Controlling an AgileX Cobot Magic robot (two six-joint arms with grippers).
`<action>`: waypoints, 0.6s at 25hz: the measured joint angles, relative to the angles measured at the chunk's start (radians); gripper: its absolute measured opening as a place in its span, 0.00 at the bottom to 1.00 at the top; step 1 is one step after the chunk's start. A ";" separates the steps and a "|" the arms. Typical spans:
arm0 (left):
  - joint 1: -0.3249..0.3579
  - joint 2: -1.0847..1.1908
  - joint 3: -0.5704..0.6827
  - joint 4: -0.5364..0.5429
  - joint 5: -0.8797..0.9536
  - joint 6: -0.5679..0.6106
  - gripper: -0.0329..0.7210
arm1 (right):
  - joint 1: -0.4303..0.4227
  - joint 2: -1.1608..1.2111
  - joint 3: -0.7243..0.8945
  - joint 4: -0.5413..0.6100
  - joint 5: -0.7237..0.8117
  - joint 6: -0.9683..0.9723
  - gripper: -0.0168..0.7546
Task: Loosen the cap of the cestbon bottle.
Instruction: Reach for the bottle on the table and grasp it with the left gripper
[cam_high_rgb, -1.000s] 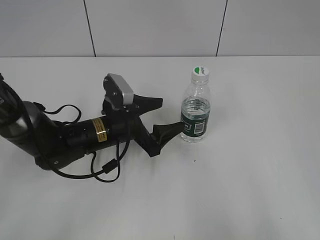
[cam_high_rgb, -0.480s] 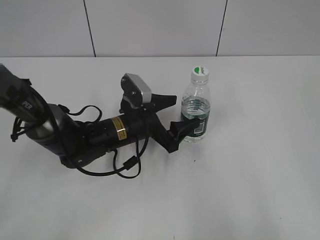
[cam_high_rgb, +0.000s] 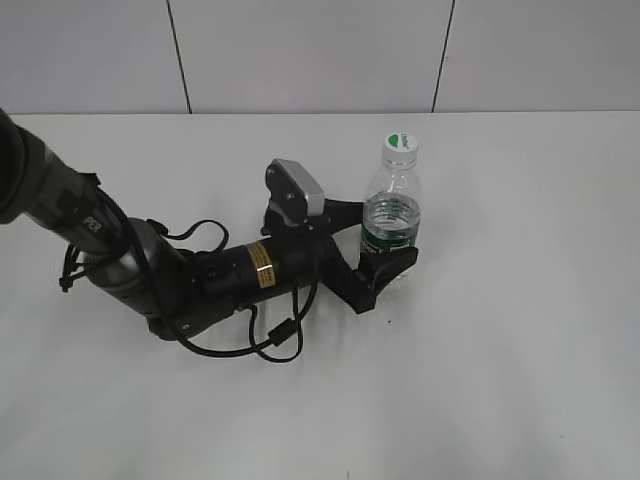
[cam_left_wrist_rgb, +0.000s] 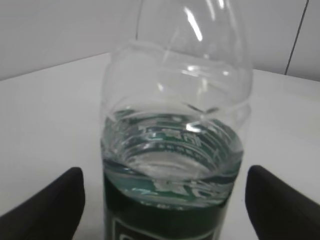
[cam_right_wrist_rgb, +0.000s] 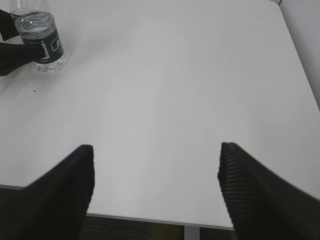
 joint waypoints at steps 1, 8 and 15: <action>-0.001 0.002 -0.005 -0.001 0.003 0.000 0.83 | 0.000 0.000 0.000 0.000 0.000 0.000 0.79; -0.011 0.005 -0.054 -0.018 0.078 -0.003 0.83 | 0.000 0.000 0.000 0.000 0.000 0.000 0.79; -0.022 0.010 -0.091 -0.022 0.136 -0.004 0.83 | 0.000 0.000 0.000 0.000 0.000 0.000 0.79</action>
